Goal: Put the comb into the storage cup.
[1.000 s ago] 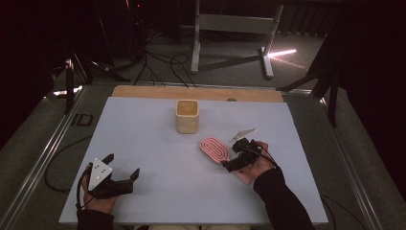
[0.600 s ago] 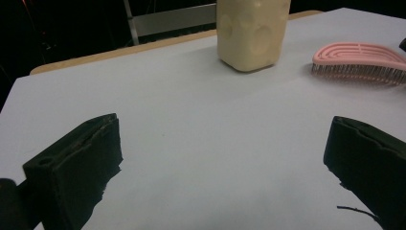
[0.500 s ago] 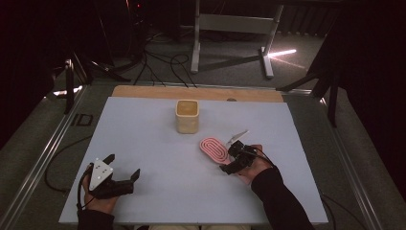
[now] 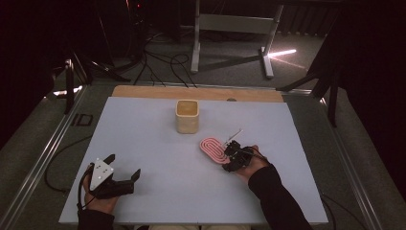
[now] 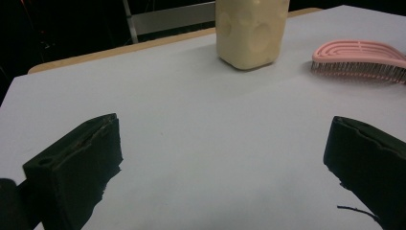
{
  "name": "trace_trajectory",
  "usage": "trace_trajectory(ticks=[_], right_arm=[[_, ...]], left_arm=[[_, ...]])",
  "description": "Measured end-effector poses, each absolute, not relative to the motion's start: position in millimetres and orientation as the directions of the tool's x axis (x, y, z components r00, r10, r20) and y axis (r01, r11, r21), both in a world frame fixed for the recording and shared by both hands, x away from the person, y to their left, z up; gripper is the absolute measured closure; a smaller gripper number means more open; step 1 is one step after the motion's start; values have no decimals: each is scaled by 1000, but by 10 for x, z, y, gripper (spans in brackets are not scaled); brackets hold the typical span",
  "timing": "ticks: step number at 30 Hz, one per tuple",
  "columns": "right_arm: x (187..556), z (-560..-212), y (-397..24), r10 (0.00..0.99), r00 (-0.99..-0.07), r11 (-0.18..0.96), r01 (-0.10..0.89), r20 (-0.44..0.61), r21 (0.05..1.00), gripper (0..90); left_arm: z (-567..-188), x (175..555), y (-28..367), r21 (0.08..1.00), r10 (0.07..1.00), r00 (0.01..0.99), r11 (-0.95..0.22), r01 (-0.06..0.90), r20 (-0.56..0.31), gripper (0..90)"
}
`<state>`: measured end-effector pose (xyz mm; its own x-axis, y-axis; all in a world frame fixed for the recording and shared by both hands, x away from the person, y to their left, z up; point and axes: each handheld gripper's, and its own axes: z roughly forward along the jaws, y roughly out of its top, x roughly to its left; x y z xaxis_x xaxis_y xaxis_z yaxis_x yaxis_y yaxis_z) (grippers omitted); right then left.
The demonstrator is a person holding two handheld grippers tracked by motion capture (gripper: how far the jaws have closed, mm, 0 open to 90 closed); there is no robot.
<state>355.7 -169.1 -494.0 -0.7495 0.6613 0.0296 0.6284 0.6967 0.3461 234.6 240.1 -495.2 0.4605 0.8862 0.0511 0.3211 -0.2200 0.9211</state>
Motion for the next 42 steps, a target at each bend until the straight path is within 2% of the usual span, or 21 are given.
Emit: trace_trajectory(ticks=[5, 21, 35, 42], right_arm=[[3549, -4933, -1677, 652, -757, 710, 624, 28, 328, 653], [3515, -4926, -1670, 648, -762, 721, 612, -1, 325, 695], [3422, -4827, -1775, 677, -736, 668, 610, -8, 427, 698], [3240, -4735, -1841, 683, -730, 609, 584, 21, 537, 698]], left_arm=[[-4955, 2349, 2399, 920, 886, 461, -221, 323, 51, 2], [-4966, 2353, 2392, 917, 885, 462, -225, 328, 52, 2], [-4970, 2354, 2382, 915, 884, 465, -232, 330, 56, 2], [-4972, 2354, 2384, 915, 885, 463, -229, 331, 54, 2]])
